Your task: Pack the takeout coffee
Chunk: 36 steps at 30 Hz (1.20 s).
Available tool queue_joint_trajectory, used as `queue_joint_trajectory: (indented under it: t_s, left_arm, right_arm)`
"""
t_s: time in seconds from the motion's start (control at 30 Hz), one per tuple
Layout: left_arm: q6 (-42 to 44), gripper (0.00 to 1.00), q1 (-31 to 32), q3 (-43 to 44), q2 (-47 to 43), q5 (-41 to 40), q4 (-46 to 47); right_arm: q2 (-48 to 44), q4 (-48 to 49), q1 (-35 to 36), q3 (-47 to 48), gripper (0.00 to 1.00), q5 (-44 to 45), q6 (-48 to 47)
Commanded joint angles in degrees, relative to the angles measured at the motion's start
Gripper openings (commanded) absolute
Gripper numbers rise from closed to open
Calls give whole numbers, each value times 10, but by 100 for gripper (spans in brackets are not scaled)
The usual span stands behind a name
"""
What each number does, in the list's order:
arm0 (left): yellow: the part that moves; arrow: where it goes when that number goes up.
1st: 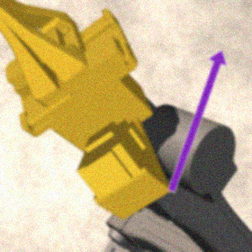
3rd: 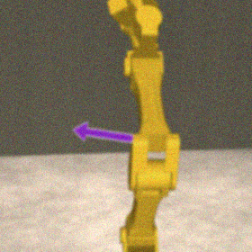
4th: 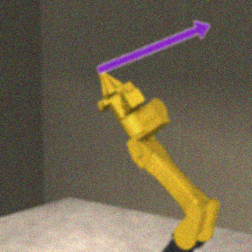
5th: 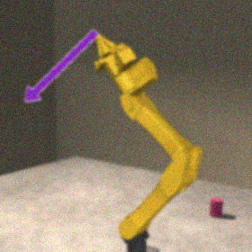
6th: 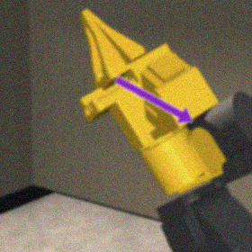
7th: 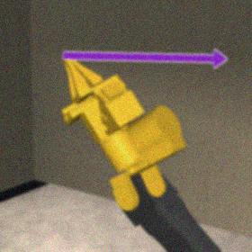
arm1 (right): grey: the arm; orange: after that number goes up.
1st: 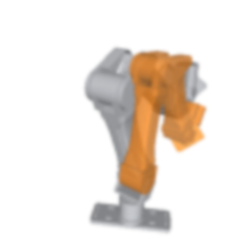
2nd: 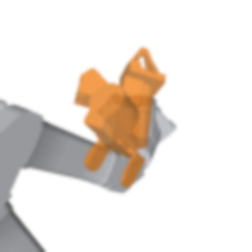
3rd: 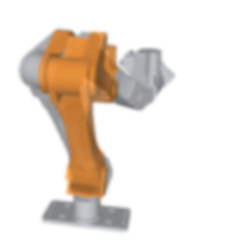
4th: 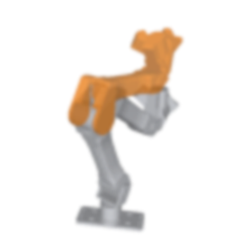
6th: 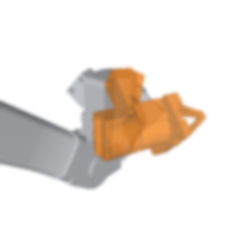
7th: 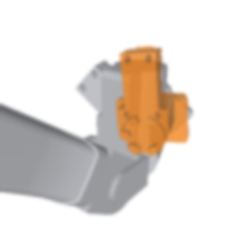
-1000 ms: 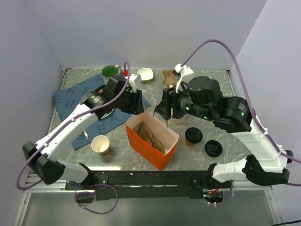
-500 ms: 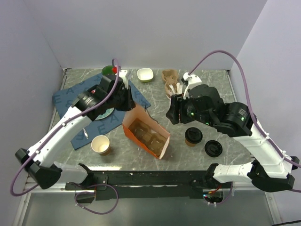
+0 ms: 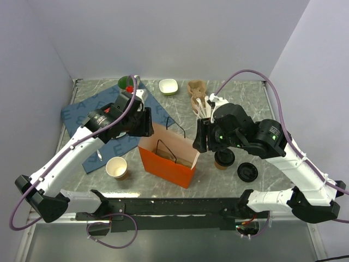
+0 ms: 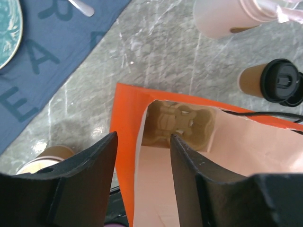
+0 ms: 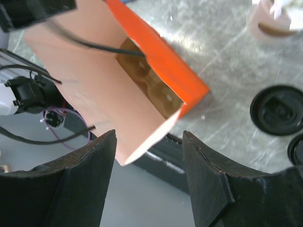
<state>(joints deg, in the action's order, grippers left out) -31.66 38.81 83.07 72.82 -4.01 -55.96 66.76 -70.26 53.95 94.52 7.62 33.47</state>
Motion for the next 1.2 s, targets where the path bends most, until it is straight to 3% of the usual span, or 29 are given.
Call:
queue_joint_trajectory:
  t_s: [0.0, 0.17, 0.27, 0.37, 0.57, 0.6, 0.67, 0.7, 0.73, 0.77, 0.8, 0.87, 0.9, 1.07, 1.1, 1.13, 1.17]
  left_arm:
    - [-2, 55, 0, 26, -17, -21, -39]
    - [-5, 53, 0, 23, -10, -23, -61]
    - [-11, 47, 0, 23, -9, -20, -70]
    - [-13, 37, 0, 19, -13, -14, -67]
    - [-27, 6, 0, -4, -15, 30, -42]
    - [-30, 1, 0, -4, -16, 36, -36]
    - [-34, 1, 0, 24, -8, 55, -45]
    - [-38, 1, 0, 59, 6, 56, -92]
    - [-40, 1, 0, 149, 43, 55, -117]
    - [-42, 1, 0, 184, 58, 49, -144]
    - [-51, 1, 0, 201, 73, 44, -170]
    - [-53, 1, 0, 149, 63, 44, -154]
    - [-56, 1, 0, 94, 45, 54, -124]
    - [-72, 11, 0, 83, 29, 79, -104]
    - [-68, 16, 0, 79, 27, 78, -100]
    - [-67, 32, 0, 76, 24, 72, -98]
    - [-65, 38, 0, 75, 26, 67, -100]
  right_arm:
    - [6, -52, -5, -2, 66, -4, 43]
    - [37, -60, -7, -10, 66, -39, 60]
    - [49, -73, -8, -16, 64, -47, 68]
    - [52, -88, -10, -29, 59, -53, 82]
    - [51, -90, -15, -44, 47, -54, 105]
    - [51, -85, -15, -43, 35, -53, 101]
    - [57, -86, -24, -29, 17, -59, 93]
    - [64, -95, -33, 15, 5, -68, 85]
    - [80, -109, -52, 49, 2, -73, 82]
    - [88, -138, -56, 83, 2, -74, 80]
    - [93, -145, -57, 129, 4, -69, 78]
    - [95, -134, -61, 127, 8, -80, 72]
    - [87, -121, -63, 90, 11, -97, 71]
    - [66, -72, -73, 8, 17, -128, 72]
    - [65, -66, -75, 0, 20, -125, 70]
    - [64, -65, -76, 0, 23, -125, 67]
    - [65, -65, -79, 1, 31, -125, 60]
